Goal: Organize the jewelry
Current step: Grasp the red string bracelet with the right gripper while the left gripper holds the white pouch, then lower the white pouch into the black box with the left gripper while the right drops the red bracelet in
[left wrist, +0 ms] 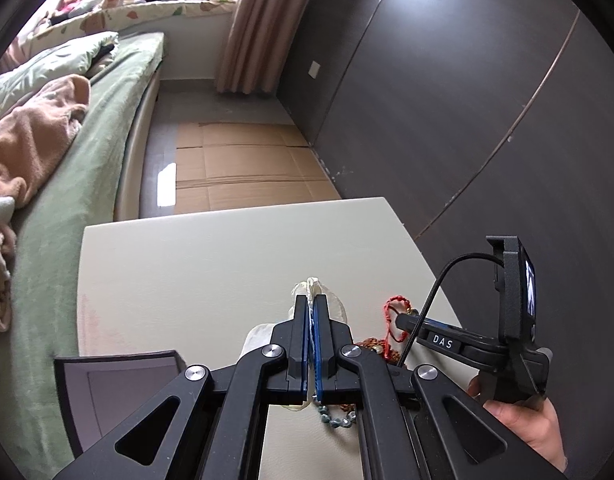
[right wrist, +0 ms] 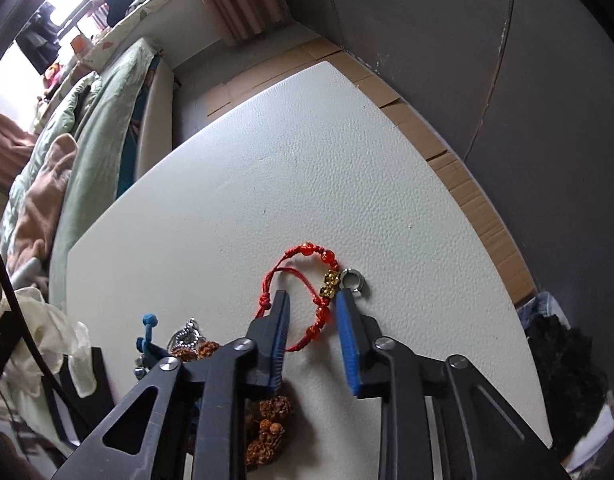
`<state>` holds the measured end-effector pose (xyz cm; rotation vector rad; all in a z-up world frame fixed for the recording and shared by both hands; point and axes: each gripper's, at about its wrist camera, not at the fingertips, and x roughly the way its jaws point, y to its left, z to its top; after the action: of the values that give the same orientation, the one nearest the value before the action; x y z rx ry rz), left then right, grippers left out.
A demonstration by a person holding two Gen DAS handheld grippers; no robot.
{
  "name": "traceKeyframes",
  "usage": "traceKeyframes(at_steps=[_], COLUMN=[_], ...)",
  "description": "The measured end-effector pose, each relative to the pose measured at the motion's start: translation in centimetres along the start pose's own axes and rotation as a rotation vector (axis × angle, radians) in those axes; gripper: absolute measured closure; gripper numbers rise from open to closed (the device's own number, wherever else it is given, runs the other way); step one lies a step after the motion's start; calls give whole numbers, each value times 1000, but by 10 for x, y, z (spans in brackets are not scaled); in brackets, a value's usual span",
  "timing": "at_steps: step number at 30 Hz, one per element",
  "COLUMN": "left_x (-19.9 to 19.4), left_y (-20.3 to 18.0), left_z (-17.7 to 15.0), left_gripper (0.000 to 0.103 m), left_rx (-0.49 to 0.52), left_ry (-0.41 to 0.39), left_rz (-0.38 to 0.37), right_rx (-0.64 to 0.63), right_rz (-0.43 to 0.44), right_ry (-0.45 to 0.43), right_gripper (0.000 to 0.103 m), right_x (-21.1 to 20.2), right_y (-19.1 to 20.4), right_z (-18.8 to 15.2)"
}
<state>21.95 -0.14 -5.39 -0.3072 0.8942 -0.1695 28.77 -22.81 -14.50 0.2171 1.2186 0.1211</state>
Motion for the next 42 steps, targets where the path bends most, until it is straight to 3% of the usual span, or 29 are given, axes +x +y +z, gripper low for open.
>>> traceKeyframes(at_steps=[5,7,9,16,22,29,33,35,37,38,39,42], left_x=[-6,-10,-15,-42,-65,-61,-48,-47,-54,-60,-66,-82], left_y=[1,1,3,21,46,65,80,90,98,102,104,113], left_z=[1,0,1,-1,-9,-24,-33,-36,-36,-35,-33,-29], left_gripper=[102,102,102,102,102,102,99,92,64,37,20,19], left_rx=[-1,3,5,-20,-42,-5,-21,-48,-76,-87,-97,-129], left_ry=[-9,-14,-20,-63,-93,-32,51,68,52,25,-1,-57], left_rz=[8,11,15,44,77,111,153,152,139,127,123,119], right_rx=[-105,-114,-134,-53,-48,-107,-140,-162,-186,-197,-208,-248], right_rz=[-123,-175,-178,102,258,364,424,467,510,528,546,592], right_ry=[6,-6,-9,-40,-104,-168,-187,-191,-183,-179,-176,-160], right_gripper=[81,93,94,94,94,94,94,94,94,94,94,94], right_x=[2,2,1,-31,-60,-83,-90,-94,-95,-95,-95,-94], right_y=[19,21,23,1,11,44,64,72,86,92,97,119], right_z=[-4,-6,-6,-7,-19,-32,-37,-41,-45,-47,-50,-59])
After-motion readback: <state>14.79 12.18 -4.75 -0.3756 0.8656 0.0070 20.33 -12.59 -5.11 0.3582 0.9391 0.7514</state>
